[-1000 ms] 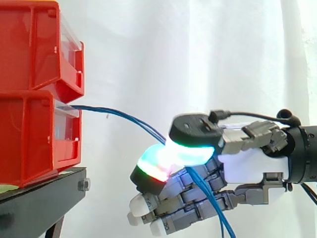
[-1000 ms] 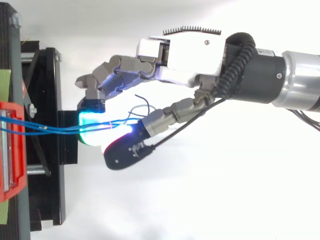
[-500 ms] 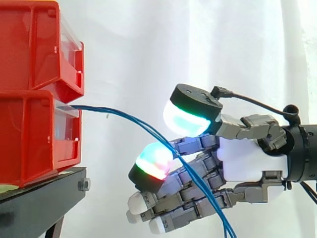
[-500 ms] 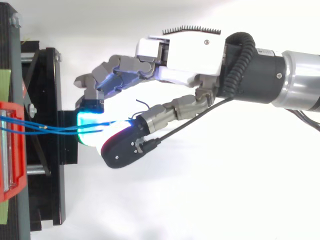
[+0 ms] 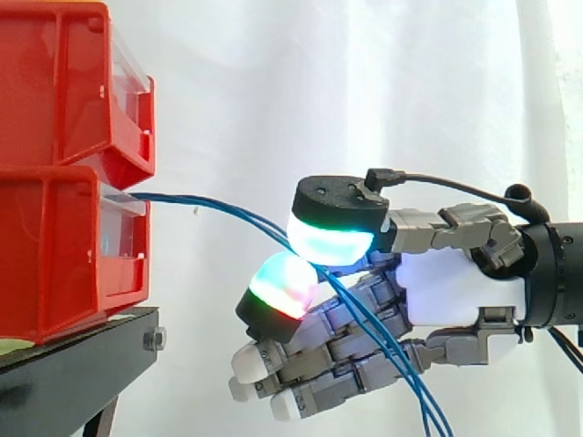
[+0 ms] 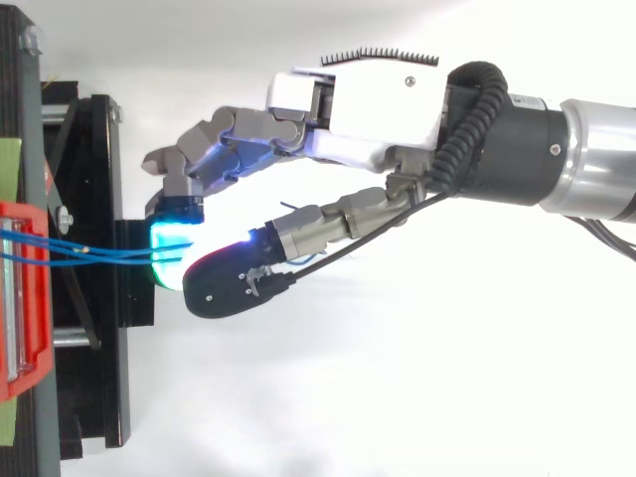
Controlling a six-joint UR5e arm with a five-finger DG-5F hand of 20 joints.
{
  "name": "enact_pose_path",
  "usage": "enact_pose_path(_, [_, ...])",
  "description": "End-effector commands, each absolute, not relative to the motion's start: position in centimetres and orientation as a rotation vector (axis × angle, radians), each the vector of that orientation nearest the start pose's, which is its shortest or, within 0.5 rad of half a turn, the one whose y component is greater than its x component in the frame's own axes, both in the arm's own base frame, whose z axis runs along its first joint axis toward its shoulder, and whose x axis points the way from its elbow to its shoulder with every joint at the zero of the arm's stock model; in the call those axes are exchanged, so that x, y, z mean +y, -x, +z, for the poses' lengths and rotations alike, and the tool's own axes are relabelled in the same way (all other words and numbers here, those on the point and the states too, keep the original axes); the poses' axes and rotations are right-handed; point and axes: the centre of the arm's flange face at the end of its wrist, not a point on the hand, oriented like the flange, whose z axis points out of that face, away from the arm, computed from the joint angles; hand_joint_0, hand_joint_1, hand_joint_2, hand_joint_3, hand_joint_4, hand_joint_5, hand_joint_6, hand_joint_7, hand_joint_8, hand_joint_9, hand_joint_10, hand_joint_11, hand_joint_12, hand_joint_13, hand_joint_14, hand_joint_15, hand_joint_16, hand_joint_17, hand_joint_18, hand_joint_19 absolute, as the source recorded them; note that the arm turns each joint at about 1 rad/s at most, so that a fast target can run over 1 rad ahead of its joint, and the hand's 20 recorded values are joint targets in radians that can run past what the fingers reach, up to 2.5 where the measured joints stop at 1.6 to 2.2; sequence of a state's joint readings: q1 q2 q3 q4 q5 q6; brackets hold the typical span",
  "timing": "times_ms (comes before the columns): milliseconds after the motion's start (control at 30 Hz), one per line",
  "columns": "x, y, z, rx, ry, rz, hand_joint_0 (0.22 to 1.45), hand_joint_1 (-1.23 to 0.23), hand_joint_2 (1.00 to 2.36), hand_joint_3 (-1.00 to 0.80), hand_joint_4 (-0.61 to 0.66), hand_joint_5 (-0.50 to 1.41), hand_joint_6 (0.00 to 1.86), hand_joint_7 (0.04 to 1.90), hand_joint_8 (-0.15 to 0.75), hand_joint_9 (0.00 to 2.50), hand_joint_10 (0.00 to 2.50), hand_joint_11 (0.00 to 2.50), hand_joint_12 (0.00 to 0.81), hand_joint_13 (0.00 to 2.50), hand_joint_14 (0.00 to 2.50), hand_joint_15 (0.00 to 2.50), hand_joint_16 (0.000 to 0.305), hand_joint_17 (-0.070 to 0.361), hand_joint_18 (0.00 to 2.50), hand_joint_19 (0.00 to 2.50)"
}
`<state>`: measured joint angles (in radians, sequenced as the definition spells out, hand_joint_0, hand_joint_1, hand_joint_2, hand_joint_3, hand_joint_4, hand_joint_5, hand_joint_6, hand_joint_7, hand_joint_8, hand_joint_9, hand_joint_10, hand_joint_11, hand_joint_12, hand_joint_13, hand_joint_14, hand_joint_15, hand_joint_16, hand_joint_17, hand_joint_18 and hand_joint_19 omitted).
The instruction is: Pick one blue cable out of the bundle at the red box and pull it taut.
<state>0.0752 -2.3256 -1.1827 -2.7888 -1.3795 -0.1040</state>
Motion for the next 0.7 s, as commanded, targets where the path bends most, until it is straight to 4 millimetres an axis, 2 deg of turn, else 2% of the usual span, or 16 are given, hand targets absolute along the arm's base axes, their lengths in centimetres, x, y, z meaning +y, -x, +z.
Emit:
enact_pose_path(0, [-9.49,-76.34,23.12,1.186,-1.197,1.042,0.63,-0.80,1.02,-0.15,0.13,-0.17,0.88,0.93,0.345,0.61,0.01,0.29,0.366,0.28,0.00,0.08,0.056,0.127,0.29,0.10])
enact_pose_path(133, [-9.49,-76.56,23.59,1.179,-1.193,1.045,0.67,-0.89,1.02,-0.26,0.10,-0.17,0.86,0.89,0.327,0.58,0.01,0.29,0.365,0.26,0.00,0.07,0.056,0.127,0.29,0.06])
enact_pose_path(233, [-9.53,-76.50,23.53,1.182,-1.198,1.039,0.70,-0.93,1.01,-0.43,0.13,-0.17,0.84,0.92,0.321,0.56,0.01,0.27,0.366,0.25,0.00,0.06,0.056,0.126,0.28,0.06])
enact_pose_path(267, [-9.41,-76.50,23.51,1.185,-1.197,1.038,0.69,-0.93,1.00,-0.50,0.17,-0.16,0.84,0.92,0.321,0.56,0.01,0.28,0.367,0.25,0.00,0.06,0.056,0.126,0.28,0.06])
enact_pose_path(333, [-9.41,-76.50,23.51,1.185,-1.197,1.038,0.63,-0.92,1.00,-0.50,0.18,-0.16,0.84,0.96,0.319,0.56,0.01,0.27,0.366,0.24,0.00,0.06,0.056,0.126,0.27,0.07])
enact_pose_path(433, [-9.53,-76.47,23.50,1.185,-1.199,1.036,0.51,-0.81,1.00,-0.50,0.19,-0.16,0.84,0.93,0.334,0.57,0.01,0.28,0.384,0.24,0.00,0.07,0.059,0.133,0.26,0.10])
enact_pose_path(533, [-9.43,-76.48,23.50,1.185,-1.199,1.036,0.46,-0.70,1.00,-0.50,0.20,-0.16,0.84,0.91,0.358,0.59,0.01,0.27,0.401,0.24,0.00,0.08,0.063,0.143,0.26,0.11])
enact_pose_path(600, [-9.42,-76.52,23.57,1.183,-1.199,1.038,0.46,-0.65,1.00,-0.50,0.20,-0.15,0.83,0.91,0.362,0.60,0.01,0.26,0.402,0.25,0.00,0.08,0.064,0.144,0.26,0.12])
enact_pose_path(667, [-9.42,-76.52,23.57,1.184,-1.198,1.037,0.51,-0.61,1.00,-0.50,0.17,-0.15,0.83,0.94,0.351,0.61,0.01,0.26,0.383,0.24,0.00,0.08,0.060,0.135,0.23,0.13])
